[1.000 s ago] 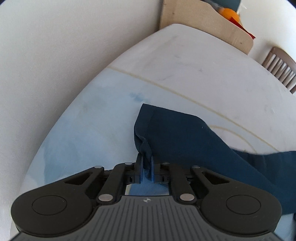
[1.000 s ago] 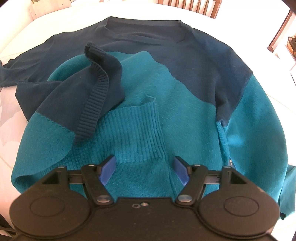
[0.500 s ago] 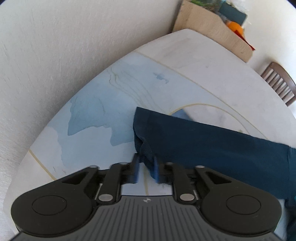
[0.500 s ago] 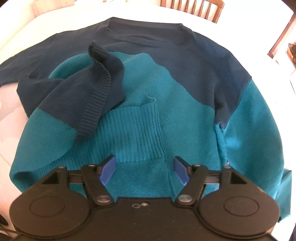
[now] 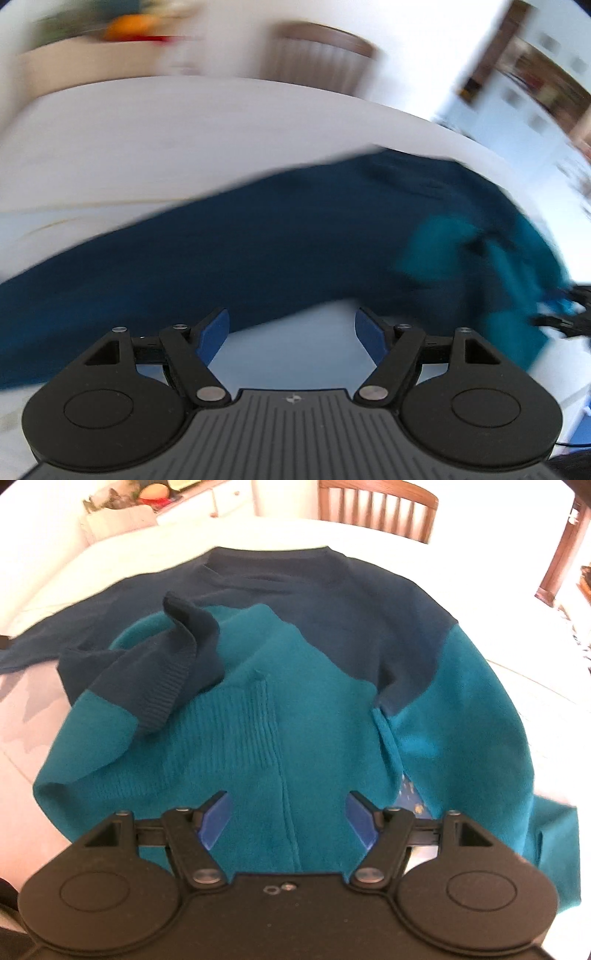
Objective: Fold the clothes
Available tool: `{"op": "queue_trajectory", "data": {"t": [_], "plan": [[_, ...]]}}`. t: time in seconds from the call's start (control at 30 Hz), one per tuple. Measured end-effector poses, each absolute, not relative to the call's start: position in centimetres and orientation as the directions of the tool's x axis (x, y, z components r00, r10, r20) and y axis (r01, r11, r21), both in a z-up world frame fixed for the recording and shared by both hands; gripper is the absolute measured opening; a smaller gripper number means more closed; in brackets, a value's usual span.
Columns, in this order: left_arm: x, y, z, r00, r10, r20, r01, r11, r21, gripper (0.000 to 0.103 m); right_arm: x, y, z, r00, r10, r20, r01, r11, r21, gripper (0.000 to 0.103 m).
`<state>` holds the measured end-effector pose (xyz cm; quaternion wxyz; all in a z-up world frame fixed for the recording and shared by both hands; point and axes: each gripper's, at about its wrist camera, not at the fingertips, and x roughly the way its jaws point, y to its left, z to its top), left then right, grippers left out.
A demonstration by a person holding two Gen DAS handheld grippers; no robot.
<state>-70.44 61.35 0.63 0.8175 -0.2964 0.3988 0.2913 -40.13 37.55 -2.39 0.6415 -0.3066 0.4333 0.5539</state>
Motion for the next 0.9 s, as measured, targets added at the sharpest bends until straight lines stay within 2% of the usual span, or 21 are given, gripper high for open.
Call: {"op": "queue_trajectory", "data": {"t": [0.13,0.3,0.43,0.57,0.6,0.7,0.8,0.83,0.9], "plan": [[-60.9,59.1,-0.3,0.529,0.154,-0.835,-0.595,0.769,-0.235,0.075,-39.4,38.7,-2.9,-0.055,0.455,-0.889,-0.986,0.117,0.121,0.103],[-53.4,58.0,-0.7,0.515,0.142,-0.845,-0.499,0.851,-0.162,0.075,-38.8,40.4,-3.3,-0.109,0.468,-0.877,-0.991,0.022,0.135,0.103],[-50.6,58.7,-0.8,0.524,0.090,-0.847,-0.481,0.852,-0.207,0.075,-38.2,42.0,-3.5,-0.142,0.478,-0.867,-0.988,-0.014,0.154,0.103],[-48.8,59.2,-0.9,0.529,0.054,-0.847,-0.528,0.803,-0.278,0.073,-37.6,43.4,-4.3,-0.163,0.477,-0.863,-0.984,-0.017,0.177,0.103],[-48.5,59.1,-1.0,0.518,0.061,-0.853,-0.541,0.796,-0.272,0.071,-37.4,43.6,-4.4,-0.178,0.478,-0.860,-0.981,-0.020,0.192,0.103],[-47.9,58.9,-1.7,0.464,0.084,-0.882,-0.583,0.779,-0.232,0.034,-37.0,44.2,-4.6,-0.208,0.477,-0.854,-0.975,-0.034,0.219,0.103],[-48.2,58.4,-2.1,0.440,0.092,-0.893,-0.601,0.769,-0.217,0.030,-37.4,44.5,-4.7,-0.205,0.471,-0.858,-0.978,-0.063,0.199,0.103],[-48.2,58.3,-2.1,0.434,0.099,-0.896,-0.608,0.766,-0.209,0.022,-37.6,44.5,-4.7,-0.194,0.472,-0.860,-0.981,-0.069,0.184,0.103],[-48.4,58.0,-1.9,0.424,0.115,-0.898,-0.621,0.759,-0.196,0.016,-37.9,44.6,-4.6,-0.172,0.472,-0.865,-0.985,-0.078,0.153,0.103]]}}
